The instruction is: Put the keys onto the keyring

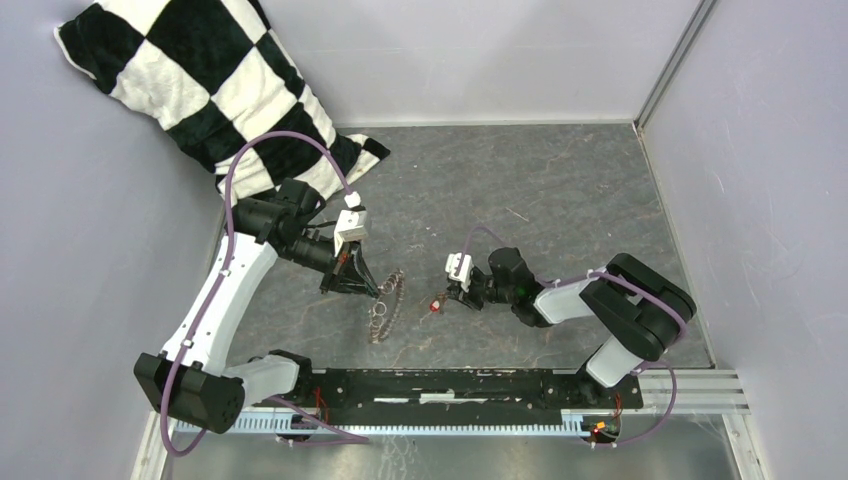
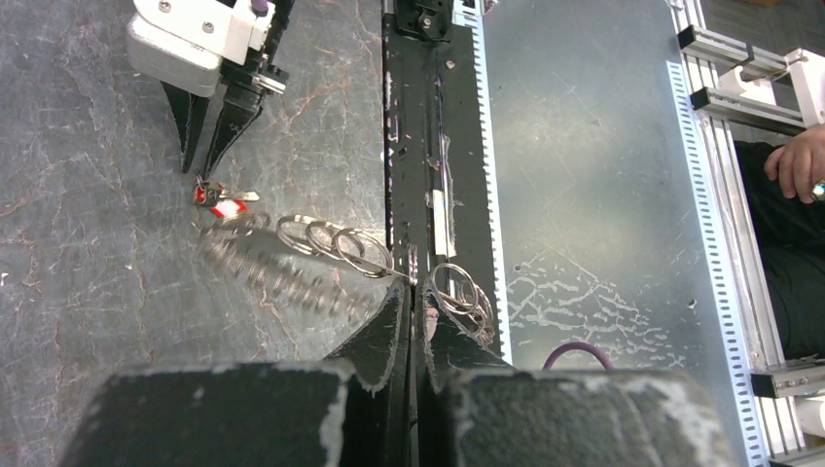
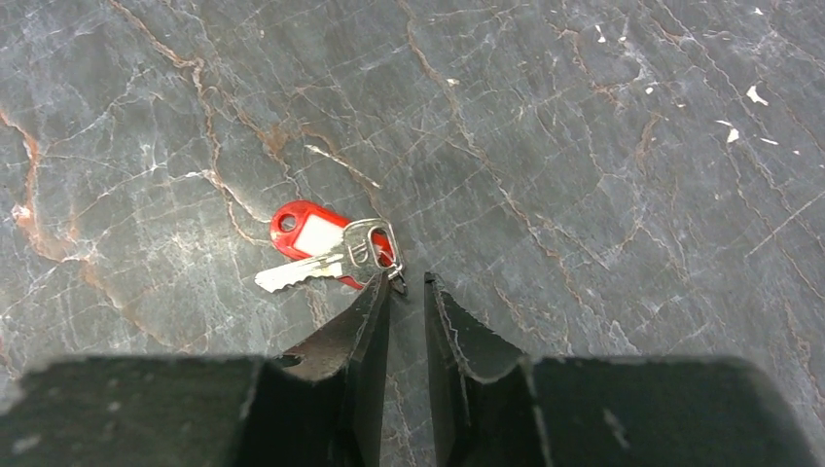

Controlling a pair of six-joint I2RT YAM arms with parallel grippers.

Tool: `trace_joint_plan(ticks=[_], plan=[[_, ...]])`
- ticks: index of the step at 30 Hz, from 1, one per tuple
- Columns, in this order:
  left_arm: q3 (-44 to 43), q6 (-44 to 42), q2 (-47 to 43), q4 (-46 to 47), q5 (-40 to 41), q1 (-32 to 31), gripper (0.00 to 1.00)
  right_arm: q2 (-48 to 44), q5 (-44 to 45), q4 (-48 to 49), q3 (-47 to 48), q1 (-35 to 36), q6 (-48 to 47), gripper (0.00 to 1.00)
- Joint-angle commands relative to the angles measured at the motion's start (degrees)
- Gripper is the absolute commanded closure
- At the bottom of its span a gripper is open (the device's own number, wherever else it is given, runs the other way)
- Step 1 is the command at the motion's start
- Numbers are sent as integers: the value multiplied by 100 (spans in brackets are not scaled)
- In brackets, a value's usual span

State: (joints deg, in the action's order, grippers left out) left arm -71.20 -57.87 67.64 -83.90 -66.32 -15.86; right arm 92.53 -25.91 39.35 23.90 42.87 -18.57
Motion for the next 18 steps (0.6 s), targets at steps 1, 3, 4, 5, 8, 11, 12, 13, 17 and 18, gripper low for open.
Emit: trace_joint_plan(ticks=[1, 3, 4, 5, 8, 11, 12, 13, 17, 18], plan=[[-181, 165, -75, -6, -155, -5, 98, -155, -119, 64, -4, 104, -103, 75], [-175, 158, -84, -3, -142, -5, 98, -188, -205, 5, 33, 144, -103, 74], [-175, 169, -82, 1, -140, -5, 98, -204, -235, -46, 51, 163, -103, 73], [-175, 168, -96, -3, -142, -5, 98, -232, -239, -67, 49, 182, -112, 72], [-162, 164, -112, -3, -142, -1, 98, -239, -147, -121, 59, 188, -182, 74], [-142, 146, -128, 2, -144, -3, 98, -235, -181, -142, 115, 187, -209, 79], [-140, 152, -133, 7, -139, -5, 98, -235, -187, -130, 115, 189, -200, 80], [-140, 146, -143, 1, -143, -5, 98, -220, -187, -130, 123, 192, -200, 81], [-140, 151, -146, -7, -139, -5, 98, -188, -196, -155, 115, 221, -188, 88], [-146, 165, -145, -6, -144, -4, 98, -176, -170, -156, 115, 228, -191, 91]])
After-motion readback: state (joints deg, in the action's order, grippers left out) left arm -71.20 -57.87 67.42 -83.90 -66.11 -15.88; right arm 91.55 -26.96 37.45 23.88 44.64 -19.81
